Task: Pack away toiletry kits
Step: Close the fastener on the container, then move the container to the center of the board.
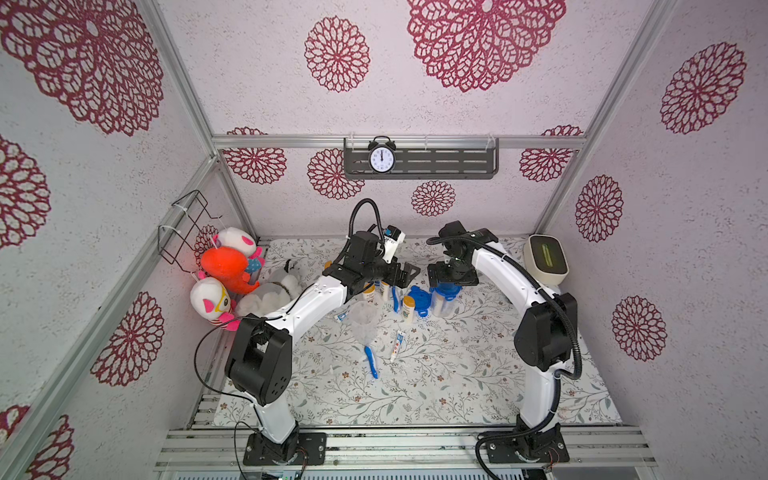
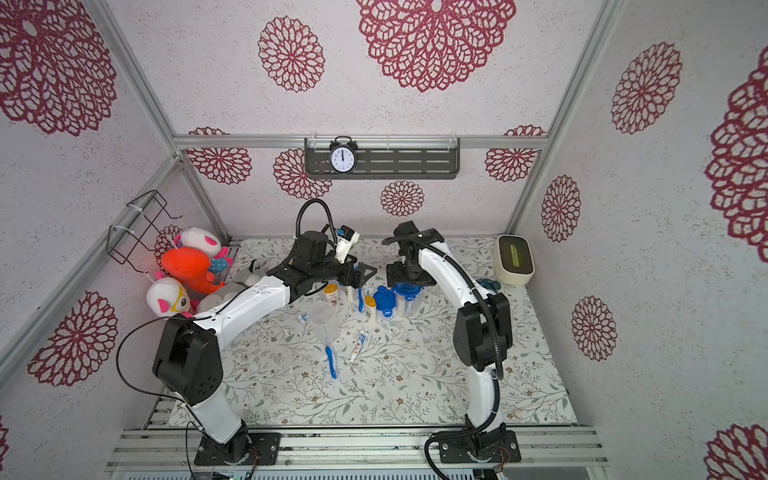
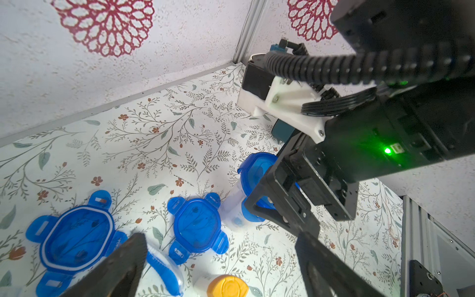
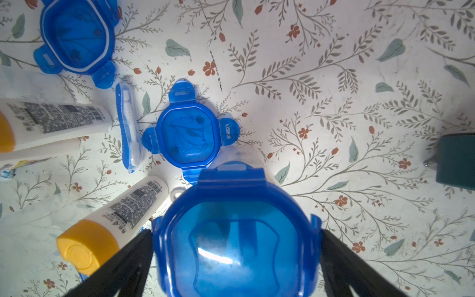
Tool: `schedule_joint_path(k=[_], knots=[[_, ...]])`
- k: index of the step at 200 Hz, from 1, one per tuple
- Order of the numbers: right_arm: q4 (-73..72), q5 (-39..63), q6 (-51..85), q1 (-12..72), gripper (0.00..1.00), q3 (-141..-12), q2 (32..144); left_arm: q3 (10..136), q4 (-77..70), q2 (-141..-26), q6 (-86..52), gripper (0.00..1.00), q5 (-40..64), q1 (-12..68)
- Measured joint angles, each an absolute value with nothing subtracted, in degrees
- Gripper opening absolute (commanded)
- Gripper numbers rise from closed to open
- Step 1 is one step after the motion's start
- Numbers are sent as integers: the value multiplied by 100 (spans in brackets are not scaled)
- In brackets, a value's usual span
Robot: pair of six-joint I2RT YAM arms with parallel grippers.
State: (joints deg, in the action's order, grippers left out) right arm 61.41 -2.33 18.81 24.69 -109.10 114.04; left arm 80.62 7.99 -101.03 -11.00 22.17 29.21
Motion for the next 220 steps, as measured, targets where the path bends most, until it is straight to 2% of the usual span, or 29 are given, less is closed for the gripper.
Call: schedule_joint_path(k=[32,42,63,76,90,123,146,185,220], knots=[[6095,-255,1911,2475,79,-10899,11404,8062,797,-10103,-1105,94,2220,2902],[6086,-259,1914,2475,80,-10895,11404,8062,792,-10103,-1107,94,2222,2891],[6075,-270,1911,2475,96,-10895,11404,8062,784,-10103,-1120,94,2228,2858],[6069,-301,1900,2475,98,-10888,11404,8062,773,-10103,-1122,94,2233,2847],[6062,-336,1909,2480,97,-10849,11404,8062,764,-10103,-1125,94,2237,2845],[6031,-438,1892,2497,86,-10820,11404,8062,760,-10103,-1140,94,2241,2838],[6010,-475,1861,2495,83,-10812,11399,8062,760,-10103,-1151,93,2241,2838],[5916,-528,1844,2311,82,-10536,11190,8062,760,-10103,-1192,93,2241,2838],[5811,-598,1774,1756,82,-10007,10726,8062,760,-10103,-1214,93,2244,2838]])
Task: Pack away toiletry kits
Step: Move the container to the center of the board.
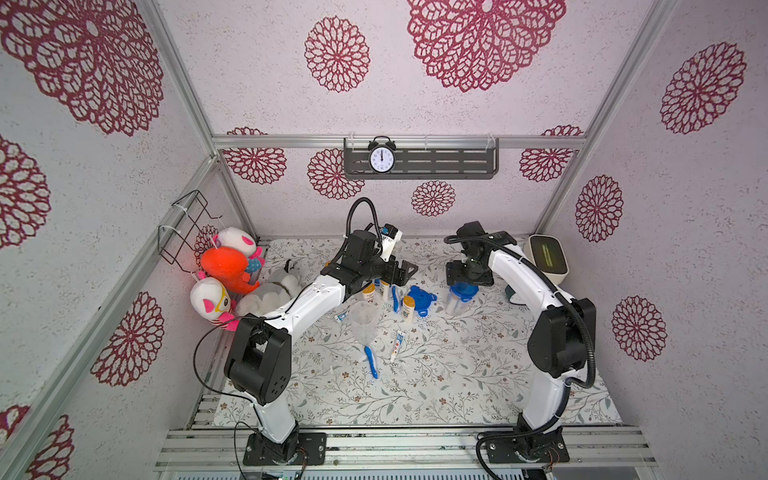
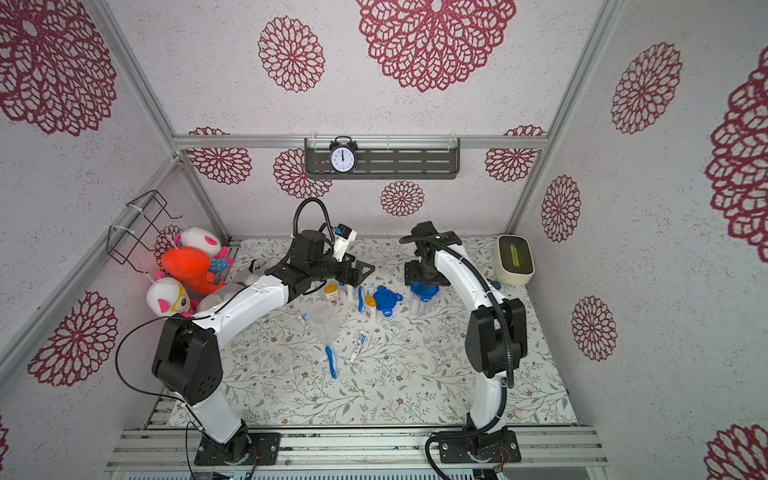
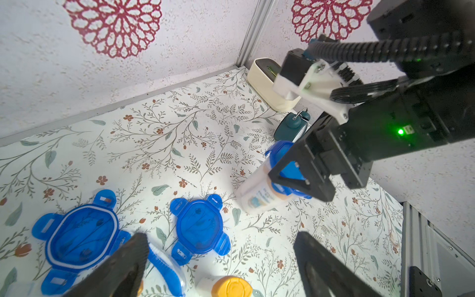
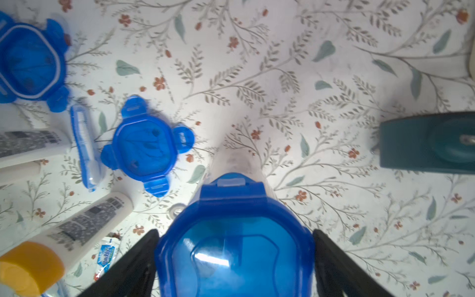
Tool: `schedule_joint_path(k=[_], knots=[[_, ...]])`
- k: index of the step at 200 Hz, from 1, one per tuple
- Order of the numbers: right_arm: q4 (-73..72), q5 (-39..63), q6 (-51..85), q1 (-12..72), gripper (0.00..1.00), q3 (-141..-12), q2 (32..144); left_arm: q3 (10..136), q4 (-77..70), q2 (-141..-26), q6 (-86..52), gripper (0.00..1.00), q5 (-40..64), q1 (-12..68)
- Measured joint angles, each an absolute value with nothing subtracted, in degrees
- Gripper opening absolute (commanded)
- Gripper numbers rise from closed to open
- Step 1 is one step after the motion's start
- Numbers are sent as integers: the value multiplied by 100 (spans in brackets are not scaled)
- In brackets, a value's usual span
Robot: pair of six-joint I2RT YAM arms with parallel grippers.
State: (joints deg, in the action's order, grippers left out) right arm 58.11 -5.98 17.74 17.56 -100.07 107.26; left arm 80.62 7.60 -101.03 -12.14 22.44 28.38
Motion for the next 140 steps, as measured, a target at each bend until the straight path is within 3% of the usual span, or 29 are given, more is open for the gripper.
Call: schedule_joint_path(k=[38,63,140], knots=[[5774,-655,1754,1256,83,-9533,10405,8062,760,-10103,-1223,92,2255,2838],[5760,-685,1723,1253,99,-9504,10381,8062,757,-10106,-1227,92,2265,2838],[5607,-869,1656,1286,99,-9579,10012,8068,760,-10106,-1234,93,2259,2838]])
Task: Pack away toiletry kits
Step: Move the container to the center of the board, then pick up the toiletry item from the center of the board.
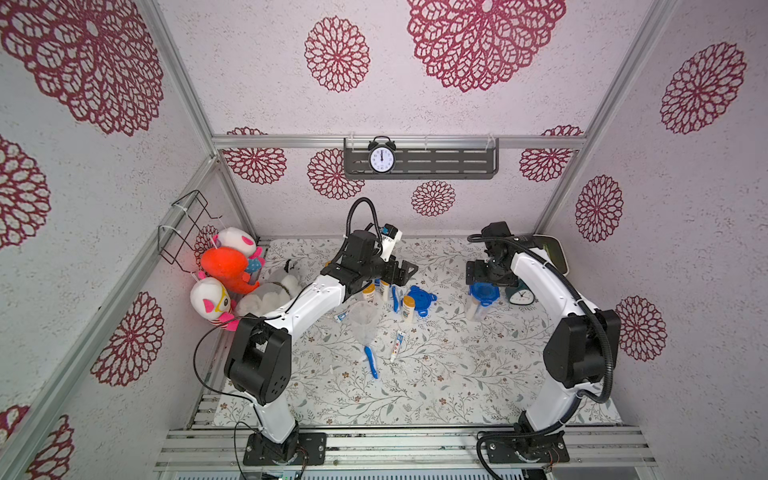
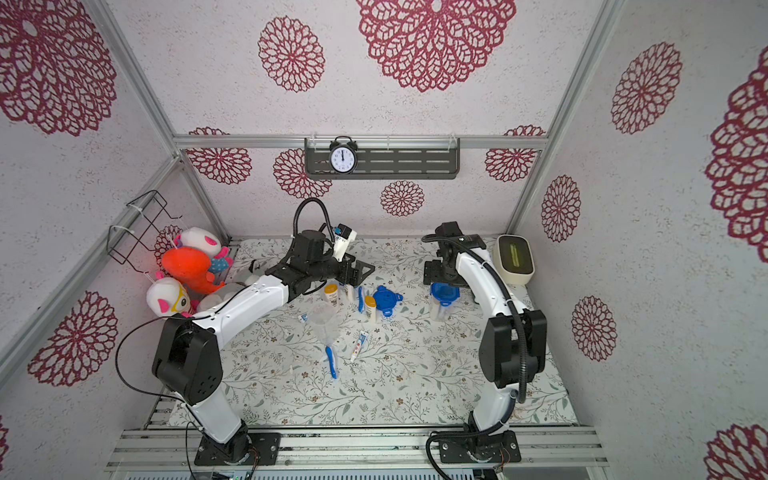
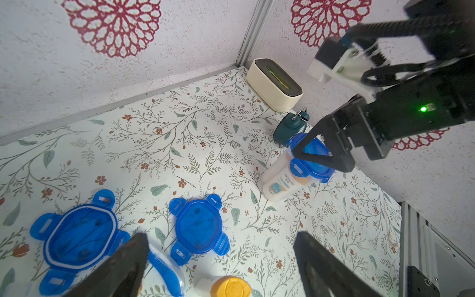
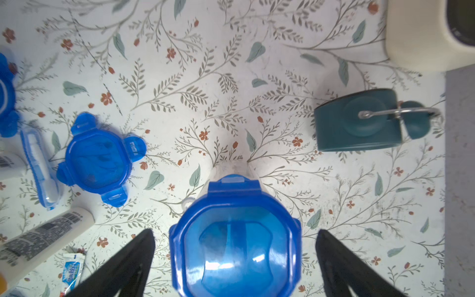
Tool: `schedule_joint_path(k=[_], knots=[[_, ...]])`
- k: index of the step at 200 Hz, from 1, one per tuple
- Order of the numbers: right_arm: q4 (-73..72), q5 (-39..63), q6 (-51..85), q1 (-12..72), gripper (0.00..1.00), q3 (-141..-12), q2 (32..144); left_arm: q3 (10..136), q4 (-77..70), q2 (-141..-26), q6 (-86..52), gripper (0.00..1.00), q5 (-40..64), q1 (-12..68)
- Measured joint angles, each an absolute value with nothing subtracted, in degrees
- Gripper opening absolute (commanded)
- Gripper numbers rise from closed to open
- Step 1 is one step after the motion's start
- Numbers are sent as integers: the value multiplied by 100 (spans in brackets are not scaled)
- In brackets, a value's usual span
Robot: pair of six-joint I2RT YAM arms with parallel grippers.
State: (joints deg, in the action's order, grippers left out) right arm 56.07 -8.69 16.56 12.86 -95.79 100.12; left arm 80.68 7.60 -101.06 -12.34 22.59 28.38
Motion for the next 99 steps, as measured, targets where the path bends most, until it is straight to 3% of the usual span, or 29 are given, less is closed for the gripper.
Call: schedule_joint_path(k=[47,73,99], knots=[[5028,-469,1387,1337,98,-9507,9004,8101,755,-10071,-1251,93,2171,2821],[4342,239,908,1660,88,-9242,8938,7638,628,-9684,-1317,89,2045,2729],[3948,860,506,2078,78,-9367,9686,6785,464,-8899,-1352,87,1839,2589]])
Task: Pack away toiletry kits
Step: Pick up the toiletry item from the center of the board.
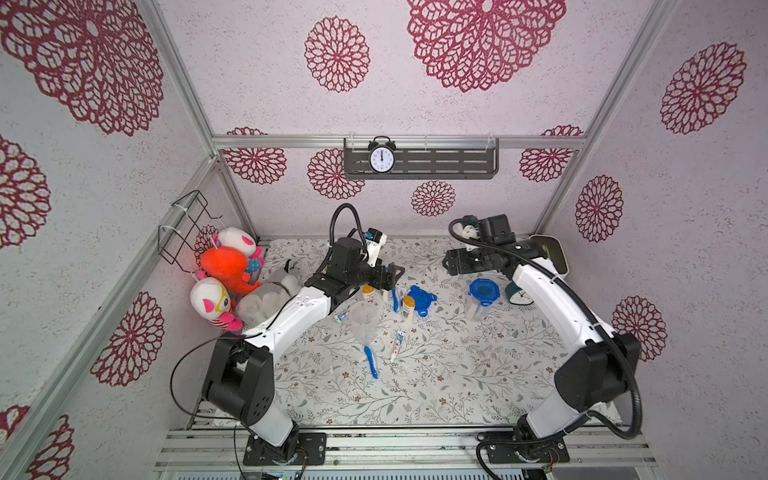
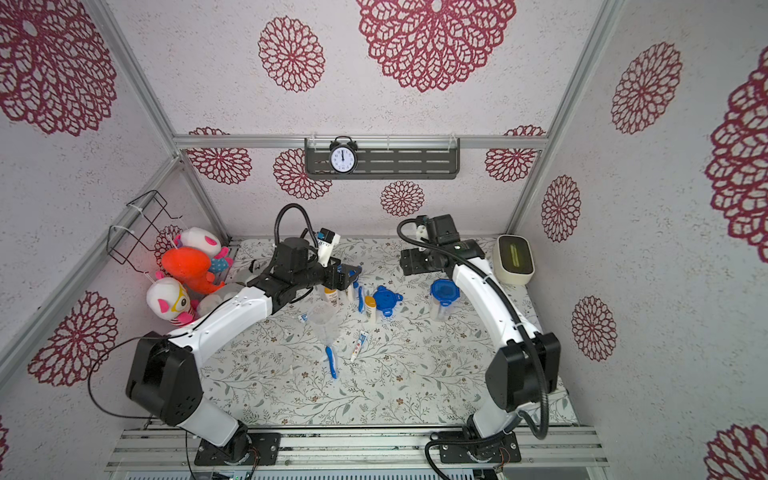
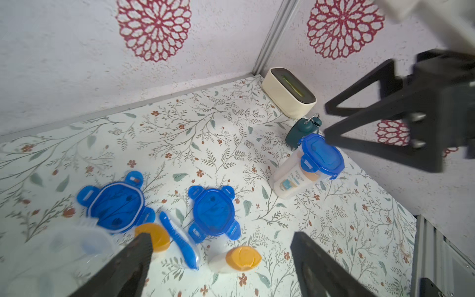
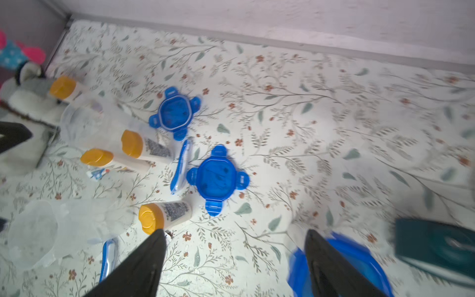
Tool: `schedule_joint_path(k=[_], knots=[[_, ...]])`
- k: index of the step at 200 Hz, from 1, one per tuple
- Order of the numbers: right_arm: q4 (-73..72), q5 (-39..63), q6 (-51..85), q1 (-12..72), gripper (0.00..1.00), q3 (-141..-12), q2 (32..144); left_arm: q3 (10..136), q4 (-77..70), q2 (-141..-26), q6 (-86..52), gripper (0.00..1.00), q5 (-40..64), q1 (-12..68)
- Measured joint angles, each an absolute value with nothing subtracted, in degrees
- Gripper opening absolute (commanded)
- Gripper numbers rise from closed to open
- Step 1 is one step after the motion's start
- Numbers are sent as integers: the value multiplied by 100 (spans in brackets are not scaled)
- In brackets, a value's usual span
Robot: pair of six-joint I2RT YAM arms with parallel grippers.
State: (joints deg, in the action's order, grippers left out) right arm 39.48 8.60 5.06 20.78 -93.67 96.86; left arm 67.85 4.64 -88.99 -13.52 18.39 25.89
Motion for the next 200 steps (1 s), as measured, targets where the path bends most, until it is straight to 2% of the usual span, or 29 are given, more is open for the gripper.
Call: schedule_joint_path(k=[34,75,124,200], knots=[[3701,1297,93,2471,67,-9292,10512,5649,333,-7671,-1330,83,1431,2440],[3555,1678,-1,2683,62,-9137,10488,4930,703,-6628,-1365,76,1092,2244],[3406,1787,110,2904,54,-8726,10328,4689,1363,-6423,-1957,70,617,2235],[3291,1693,309,3284,46,-8567,10331,4429,2062,-5990,-2596,73,357,2235]])
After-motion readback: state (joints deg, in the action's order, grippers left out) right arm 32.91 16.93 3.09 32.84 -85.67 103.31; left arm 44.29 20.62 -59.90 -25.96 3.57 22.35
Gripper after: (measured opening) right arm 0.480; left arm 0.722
